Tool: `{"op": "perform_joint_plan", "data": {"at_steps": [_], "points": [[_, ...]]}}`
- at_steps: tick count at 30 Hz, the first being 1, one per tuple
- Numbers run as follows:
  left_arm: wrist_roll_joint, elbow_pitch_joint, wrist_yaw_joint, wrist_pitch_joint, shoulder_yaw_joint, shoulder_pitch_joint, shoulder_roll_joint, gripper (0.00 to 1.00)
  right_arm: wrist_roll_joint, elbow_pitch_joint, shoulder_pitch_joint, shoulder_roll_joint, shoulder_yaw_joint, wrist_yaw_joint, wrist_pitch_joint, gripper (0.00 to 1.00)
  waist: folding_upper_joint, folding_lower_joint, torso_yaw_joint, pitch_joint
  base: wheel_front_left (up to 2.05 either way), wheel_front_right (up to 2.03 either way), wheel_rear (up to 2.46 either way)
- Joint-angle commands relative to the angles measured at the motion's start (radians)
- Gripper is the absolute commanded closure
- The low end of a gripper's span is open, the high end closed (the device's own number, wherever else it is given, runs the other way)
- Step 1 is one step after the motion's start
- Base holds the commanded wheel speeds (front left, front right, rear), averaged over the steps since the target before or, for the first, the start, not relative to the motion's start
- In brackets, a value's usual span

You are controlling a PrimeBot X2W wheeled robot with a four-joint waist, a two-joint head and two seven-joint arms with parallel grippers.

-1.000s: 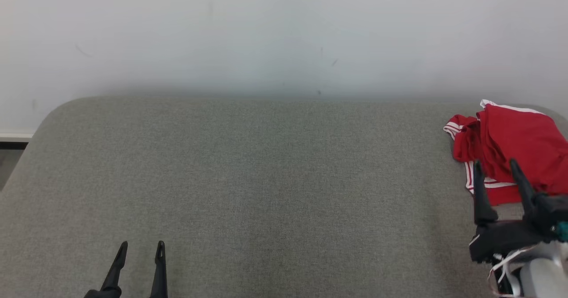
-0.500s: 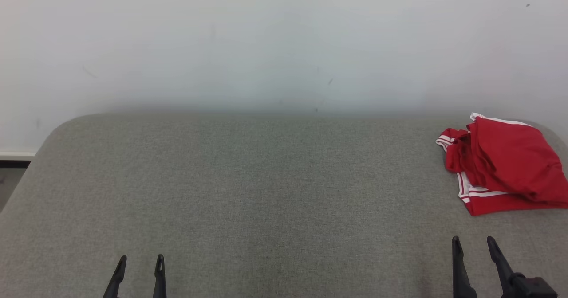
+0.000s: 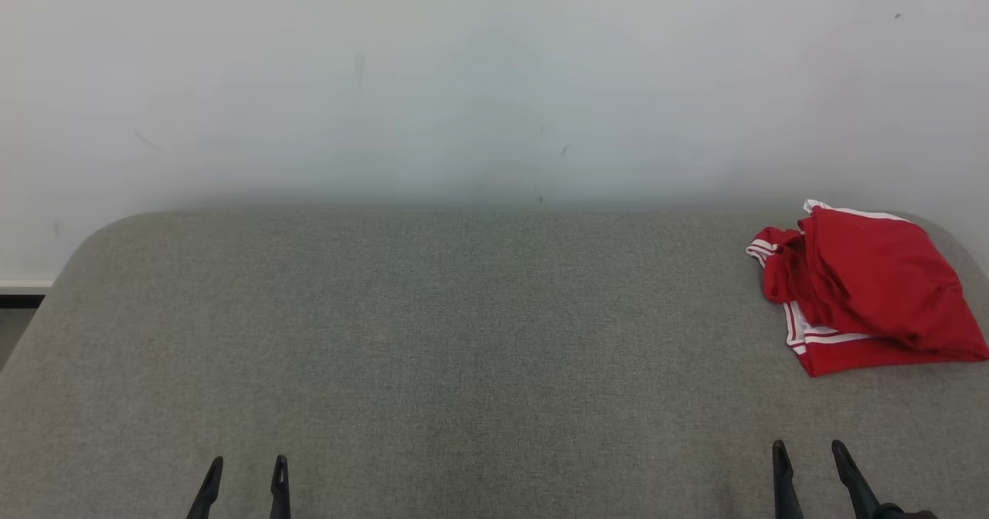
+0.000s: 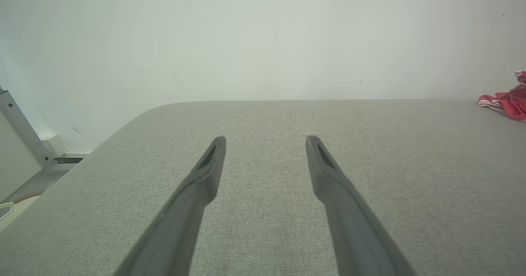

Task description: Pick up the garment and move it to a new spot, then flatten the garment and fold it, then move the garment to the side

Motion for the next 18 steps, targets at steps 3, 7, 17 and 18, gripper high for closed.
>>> {"op": "perform_joint_plan", "data": {"at_steps": [3,7,17,18], "points": [[-0.004,-0.004,-0.001,-0.002,-0.001,-0.001,0.001,0.00,0.005,0.002,0.000,0.001,0.004,-0.002,0.000,0.00,0.0000,0.0000,0.001,-0.002,0.00,0.00,0.00],[-0.010,-0.011,0.003,-0.002,-0.004,0.010,-0.004,0.00,0.001,0.000,0.000,0.002,0.014,-0.002,0.000,0.00,0.0000,0.0000,0.003,-0.004,0.00,0.00,0.00],[-0.023,0.002,0.002,-0.002,0.002,0.013,-0.009,0.00,0.013,0.012,-0.004,0.002,0.046,-0.002,0.000,0.00,0.0000,0.0000,0.003,-0.005,0.00,0.00,0.00],[-0.024,0.003,0.001,-0.002,0.001,0.013,-0.009,0.00,0.014,0.014,-0.004,0.002,0.049,-0.002,0.000,0.00,0.0000,0.0000,0.003,-0.005,0.00,0.00,0.00]]}}
